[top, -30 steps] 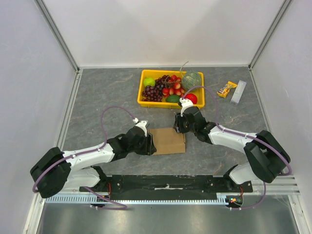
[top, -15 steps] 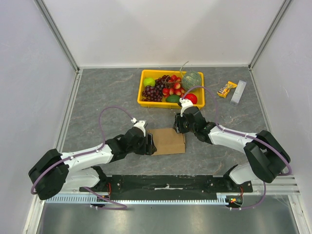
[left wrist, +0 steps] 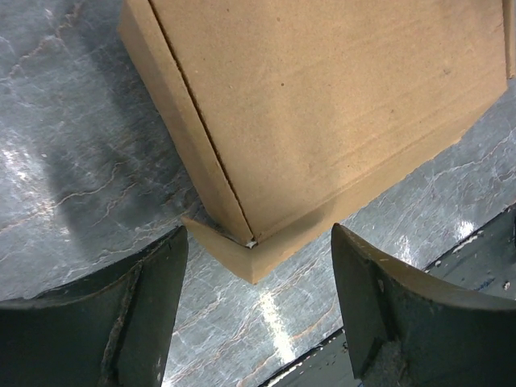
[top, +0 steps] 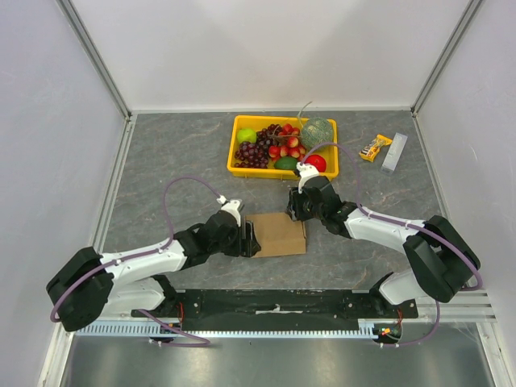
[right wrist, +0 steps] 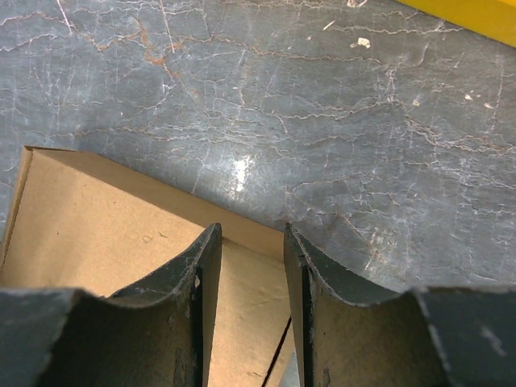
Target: Fold the paper box
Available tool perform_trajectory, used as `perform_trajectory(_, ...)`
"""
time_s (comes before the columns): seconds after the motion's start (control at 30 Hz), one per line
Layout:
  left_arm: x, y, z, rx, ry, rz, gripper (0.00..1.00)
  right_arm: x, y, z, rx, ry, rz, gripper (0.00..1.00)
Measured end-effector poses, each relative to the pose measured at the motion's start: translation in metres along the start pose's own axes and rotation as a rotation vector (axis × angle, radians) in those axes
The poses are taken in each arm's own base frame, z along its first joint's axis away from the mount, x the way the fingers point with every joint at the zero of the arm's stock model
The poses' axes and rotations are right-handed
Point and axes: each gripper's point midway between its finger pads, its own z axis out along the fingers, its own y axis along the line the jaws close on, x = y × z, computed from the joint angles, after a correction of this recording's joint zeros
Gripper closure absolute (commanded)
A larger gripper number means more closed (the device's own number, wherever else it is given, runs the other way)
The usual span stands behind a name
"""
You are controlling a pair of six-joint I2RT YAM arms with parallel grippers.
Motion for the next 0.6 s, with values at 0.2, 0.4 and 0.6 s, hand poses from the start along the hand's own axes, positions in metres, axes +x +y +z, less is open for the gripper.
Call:
perform_trajectory(0.2,0.006,-0.004,0.004,0.023,0.028,0.000,0.23,0.001,0.002,0.000,-0.014,0.008,0.000,0.57)
perform_trajectory(0.4,0.006,-0.010,0.005,0.058,0.036,0.000,0.24,0.002,0.003,0.000,-0.017,0.009,0.000,0.57)
perform_trajectory(0.6,0.011,-0.014,0.007,0.079,0.060,0.000,0.26,0.002,0.003,0.000,-0.019,0.010,0.000,0.56)
